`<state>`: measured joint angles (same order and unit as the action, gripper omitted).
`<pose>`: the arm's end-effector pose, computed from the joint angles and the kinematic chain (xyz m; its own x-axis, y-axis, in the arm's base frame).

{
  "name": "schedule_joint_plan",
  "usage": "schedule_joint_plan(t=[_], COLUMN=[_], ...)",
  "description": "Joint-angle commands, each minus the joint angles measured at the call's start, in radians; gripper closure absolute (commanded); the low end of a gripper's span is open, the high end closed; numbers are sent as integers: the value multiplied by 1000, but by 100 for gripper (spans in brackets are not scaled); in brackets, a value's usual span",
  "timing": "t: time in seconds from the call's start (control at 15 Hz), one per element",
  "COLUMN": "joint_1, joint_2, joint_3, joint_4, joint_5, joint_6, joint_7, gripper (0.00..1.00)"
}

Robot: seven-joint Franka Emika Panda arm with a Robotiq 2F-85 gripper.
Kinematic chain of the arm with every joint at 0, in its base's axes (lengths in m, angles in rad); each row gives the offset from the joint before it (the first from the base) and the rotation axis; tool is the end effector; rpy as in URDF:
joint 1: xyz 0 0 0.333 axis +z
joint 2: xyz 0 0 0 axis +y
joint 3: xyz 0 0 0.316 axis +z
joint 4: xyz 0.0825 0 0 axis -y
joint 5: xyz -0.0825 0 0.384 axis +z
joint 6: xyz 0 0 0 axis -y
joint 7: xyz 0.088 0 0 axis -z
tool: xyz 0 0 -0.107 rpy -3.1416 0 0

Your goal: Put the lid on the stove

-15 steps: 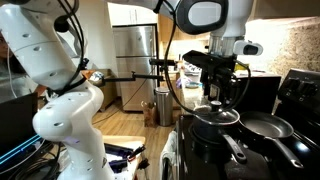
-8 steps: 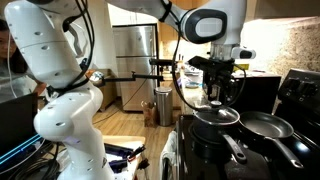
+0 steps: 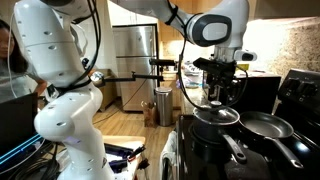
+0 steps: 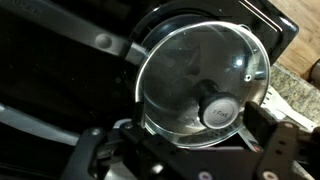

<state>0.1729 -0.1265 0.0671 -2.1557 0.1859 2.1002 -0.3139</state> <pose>0.5015 0.1327 0.4610 0.8915 0.4396 0.1091 0.4512 -0.8829 -0.1301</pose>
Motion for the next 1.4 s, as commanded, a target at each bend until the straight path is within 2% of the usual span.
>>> schedule_joint_plan(t=[0.0, 0.13, 0.27, 0.53, 0.73, 1.33], joint_1=[-17, -13, -2, 17, 26, 36], joint_2=[13, 27, 40, 67, 92, 187], joint_3=[51, 74, 94, 119, 128, 136], joint_4=[5, 21, 40, 80, 102, 115], joint_5=[-146, -229, -249, -178, -151, -178], joint_6=[33, 18, -11, -26, -27, -20], joint_7=[242, 378, 440, 384, 396, 470], gripper=[0, 0, 0, 0, 0, 0])
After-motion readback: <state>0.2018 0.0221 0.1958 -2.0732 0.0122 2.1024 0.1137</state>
